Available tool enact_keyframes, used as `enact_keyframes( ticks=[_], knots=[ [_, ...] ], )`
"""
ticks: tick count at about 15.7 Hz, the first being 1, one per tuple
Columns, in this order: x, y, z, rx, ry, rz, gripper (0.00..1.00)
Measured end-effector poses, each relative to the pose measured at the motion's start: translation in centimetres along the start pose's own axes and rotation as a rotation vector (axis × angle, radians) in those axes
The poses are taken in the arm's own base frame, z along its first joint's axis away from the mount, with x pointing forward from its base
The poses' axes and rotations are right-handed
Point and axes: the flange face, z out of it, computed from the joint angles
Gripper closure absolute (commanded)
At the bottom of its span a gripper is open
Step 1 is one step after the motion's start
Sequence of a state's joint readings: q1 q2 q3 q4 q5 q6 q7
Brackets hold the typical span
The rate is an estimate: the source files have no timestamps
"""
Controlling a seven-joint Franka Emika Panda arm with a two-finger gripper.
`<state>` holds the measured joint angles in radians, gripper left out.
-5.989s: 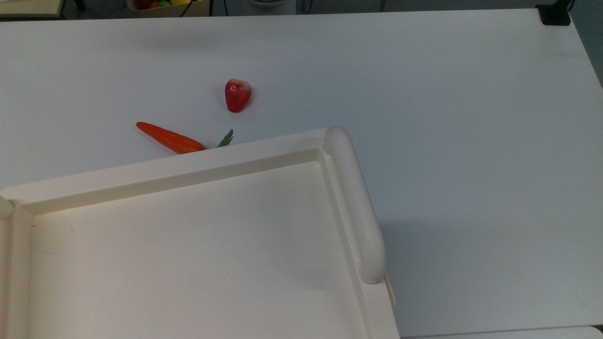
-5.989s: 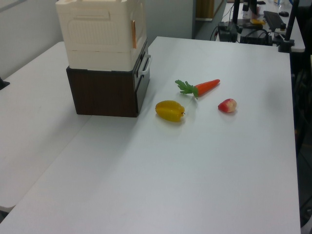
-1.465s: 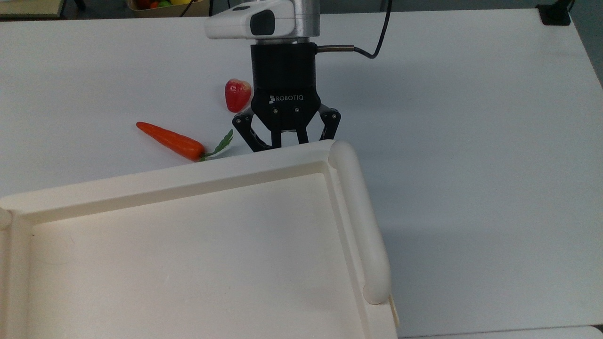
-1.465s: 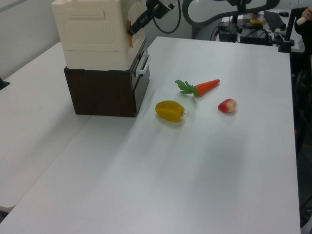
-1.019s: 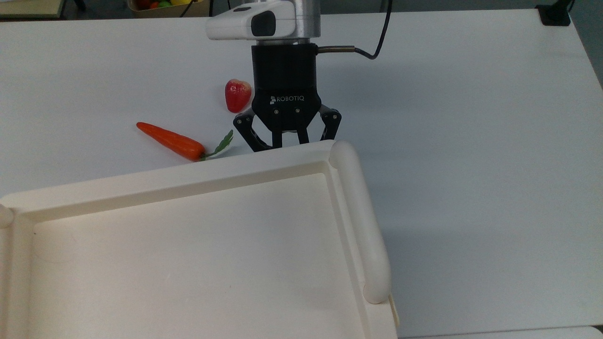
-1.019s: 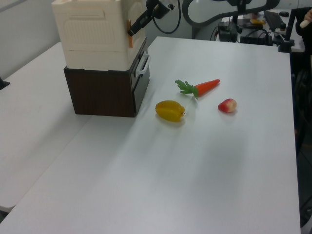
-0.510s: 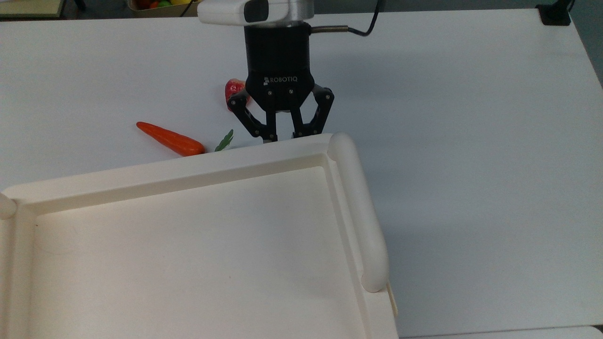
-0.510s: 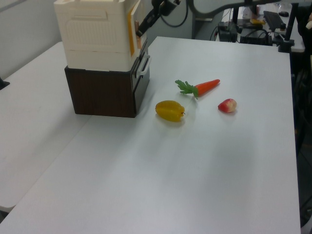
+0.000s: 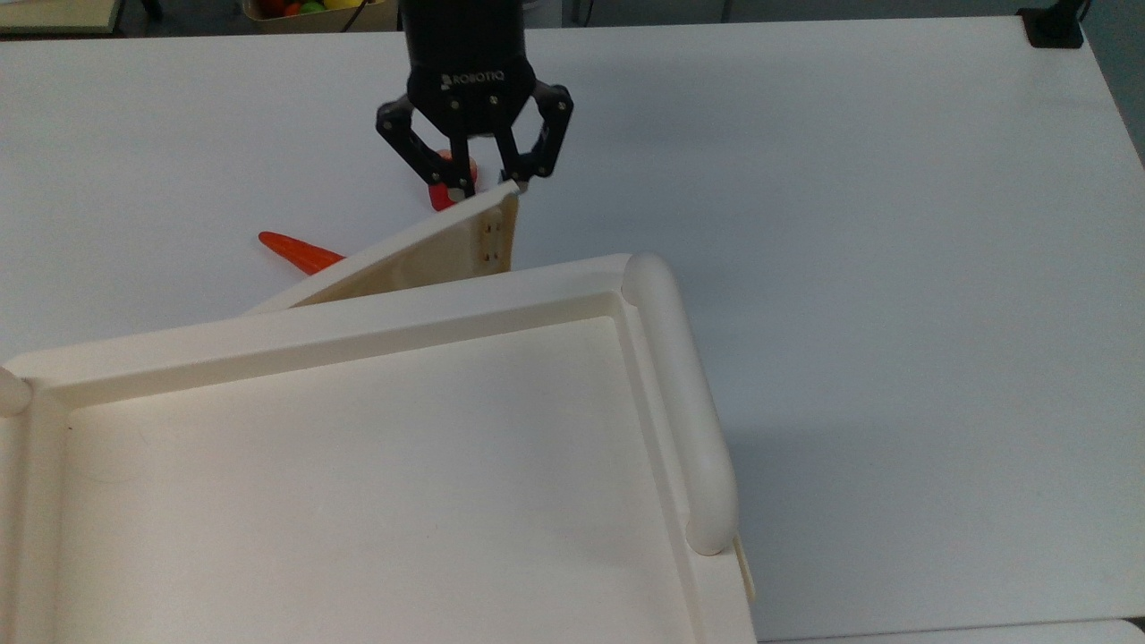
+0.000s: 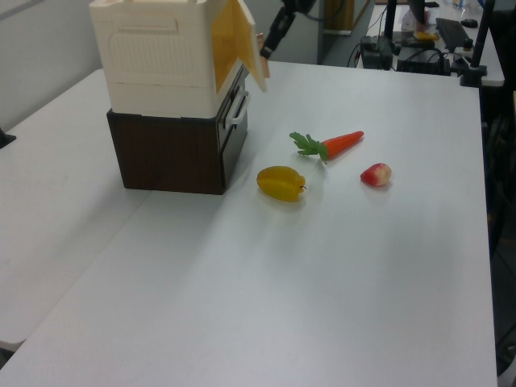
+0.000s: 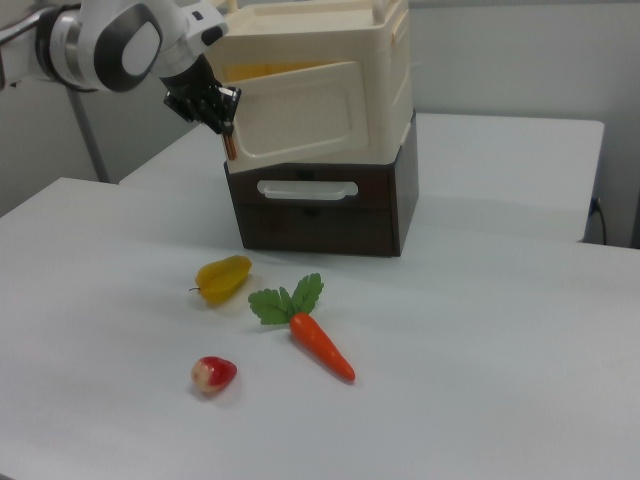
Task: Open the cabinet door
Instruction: 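Swing the door outward on its hinge with the gripper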
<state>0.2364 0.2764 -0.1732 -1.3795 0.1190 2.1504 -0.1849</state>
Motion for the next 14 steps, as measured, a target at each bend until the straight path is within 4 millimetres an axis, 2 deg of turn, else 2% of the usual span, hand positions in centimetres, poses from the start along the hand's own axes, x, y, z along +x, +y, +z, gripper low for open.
enact_keyframes(
  ticks=[1, 2, 3, 5, 8, 10, 14],
  knots=[
    [-0.8, 1.1, -0.7, 0.004, -0.041, 0.007, 0.57],
    [-1.6, 2.3, -1.4, 0.006, -0.078, 0.017, 0.33],
    [-2.6, 3.7, -2.0, 0.009, -0.127, 0.04, 0.0],
    [-5.0, 6.6, -2.6, 0.018, -0.227, 0.084, 0.0],
    [-7.6, 9.1, -3.1, 0.038, -0.34, 0.12, 0.0],
    [-8.6, 9.9, -3.8, 0.049, -0.387, 0.138, 0.0],
    [-10.0, 10.3, -5.1, 0.035, -0.45, 0.139, 0.0]
  ],
)
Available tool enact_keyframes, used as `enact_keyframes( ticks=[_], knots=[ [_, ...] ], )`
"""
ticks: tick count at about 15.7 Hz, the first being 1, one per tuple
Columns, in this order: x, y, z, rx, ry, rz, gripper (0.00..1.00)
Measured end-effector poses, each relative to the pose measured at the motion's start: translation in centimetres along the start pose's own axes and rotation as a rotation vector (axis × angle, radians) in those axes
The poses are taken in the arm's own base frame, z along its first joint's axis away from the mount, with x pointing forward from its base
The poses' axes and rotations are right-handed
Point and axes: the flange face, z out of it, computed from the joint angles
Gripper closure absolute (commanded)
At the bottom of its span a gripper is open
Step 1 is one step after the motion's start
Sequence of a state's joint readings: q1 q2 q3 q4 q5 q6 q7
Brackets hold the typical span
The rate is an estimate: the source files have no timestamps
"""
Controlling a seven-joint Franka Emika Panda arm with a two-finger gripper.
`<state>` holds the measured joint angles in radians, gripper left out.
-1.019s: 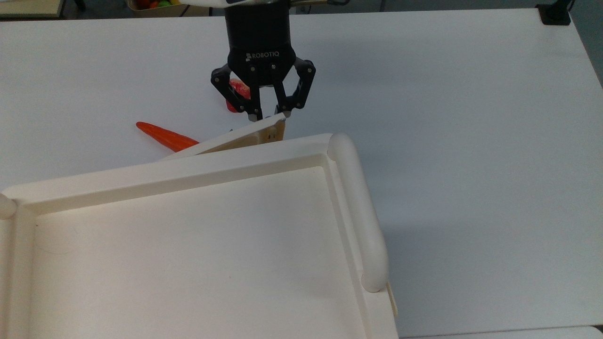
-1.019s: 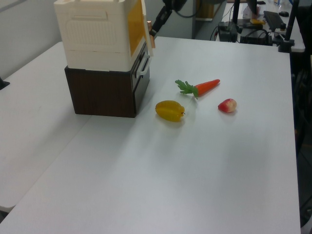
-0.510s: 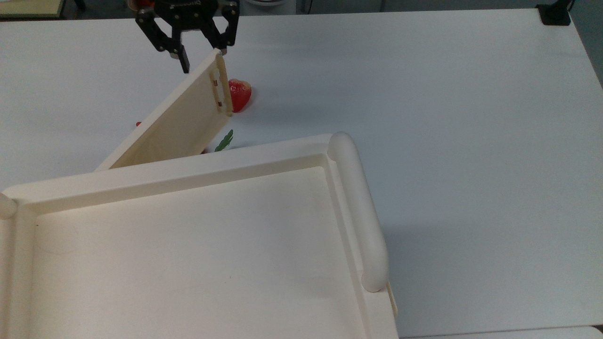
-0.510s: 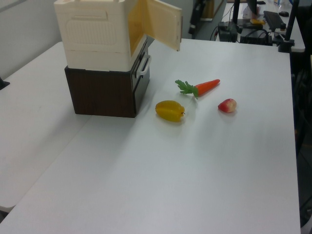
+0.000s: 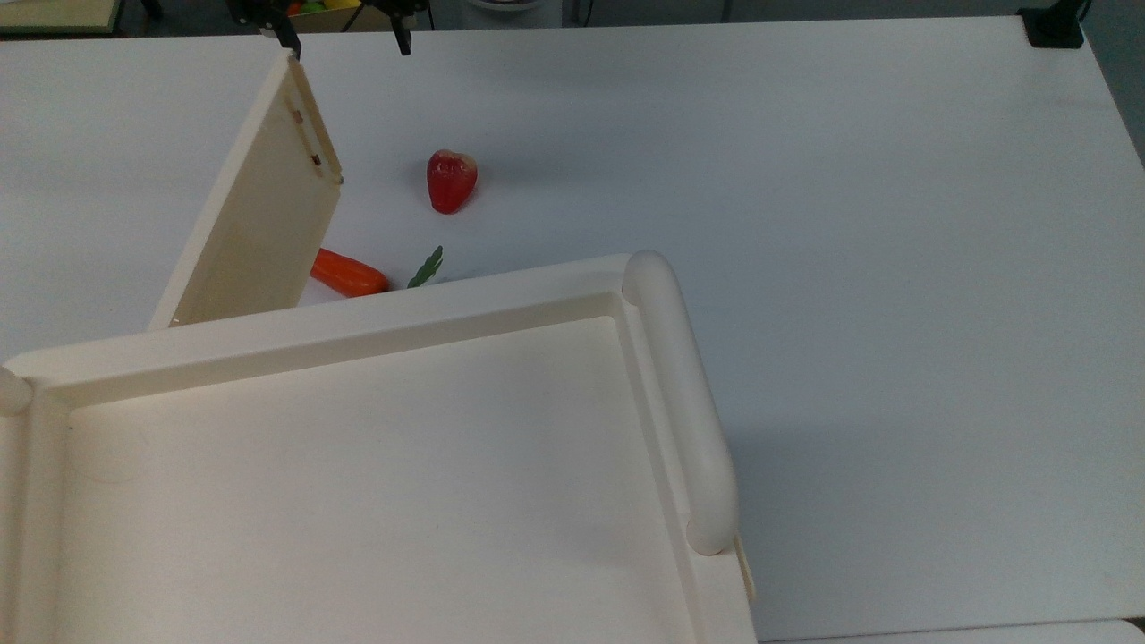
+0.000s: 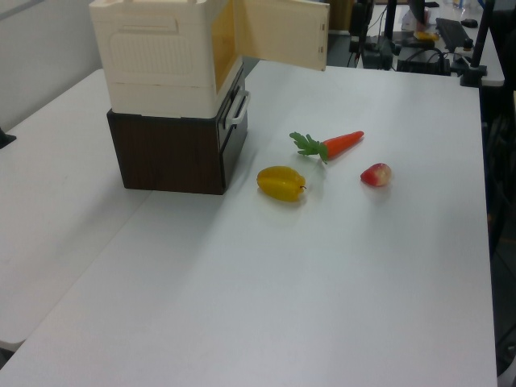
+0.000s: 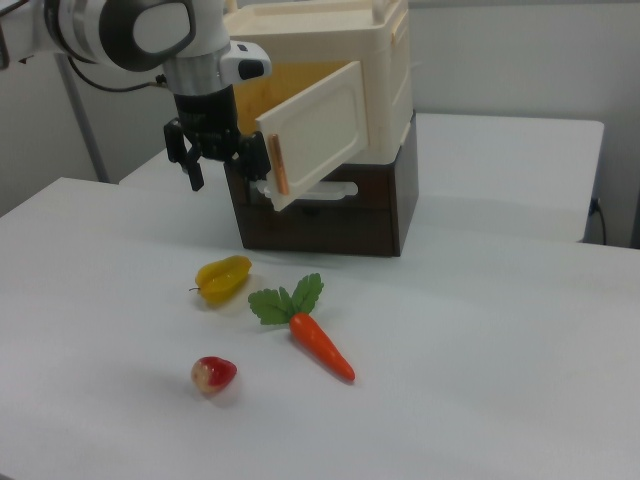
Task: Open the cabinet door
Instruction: 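Swing the door outward on its hinge with the gripper, then release the door and pull the gripper back from the cabinet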
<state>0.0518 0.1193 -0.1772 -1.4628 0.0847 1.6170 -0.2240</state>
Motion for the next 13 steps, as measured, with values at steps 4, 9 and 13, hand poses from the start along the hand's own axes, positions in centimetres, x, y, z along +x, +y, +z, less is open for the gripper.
enact_keyframes(
  ticks=[4, 9, 13],
  knots=[
    [-0.7, 0.0, 0.6, -0.079, -0.056, 0.057, 0.0],
    [-1.0, 0.9, 0.5, -0.09, -0.056, 0.096, 0.0],
    [-1.2, 1.6, 0.2, -0.09, -0.052, 0.109, 0.0]
  ],
)
